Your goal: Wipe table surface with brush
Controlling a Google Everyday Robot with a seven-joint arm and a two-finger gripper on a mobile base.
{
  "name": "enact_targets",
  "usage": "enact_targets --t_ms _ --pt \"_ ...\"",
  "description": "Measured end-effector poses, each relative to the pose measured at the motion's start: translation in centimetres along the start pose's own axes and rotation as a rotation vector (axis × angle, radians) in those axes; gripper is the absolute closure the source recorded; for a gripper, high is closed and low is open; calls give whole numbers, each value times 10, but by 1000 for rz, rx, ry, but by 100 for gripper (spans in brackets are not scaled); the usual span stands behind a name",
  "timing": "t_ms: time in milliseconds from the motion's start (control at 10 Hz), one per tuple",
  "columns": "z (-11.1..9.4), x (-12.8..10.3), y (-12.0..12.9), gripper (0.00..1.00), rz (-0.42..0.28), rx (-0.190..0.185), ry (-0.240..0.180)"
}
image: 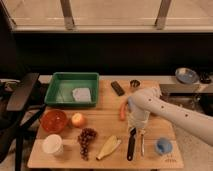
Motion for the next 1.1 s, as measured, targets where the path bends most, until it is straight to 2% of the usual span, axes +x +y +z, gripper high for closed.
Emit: enact_targets --t_ms 200,400,600,800,1100 --pt "1 -13 -26 100 -53 24 11" --pt "7 -36 -38 100 -97 50 1" --pt "14 -52 -33 100 -104 70 -25" --pt "19 -58 -19 100 -79 87 -49" --pt "17 -51 10 100 -20 74 -56"
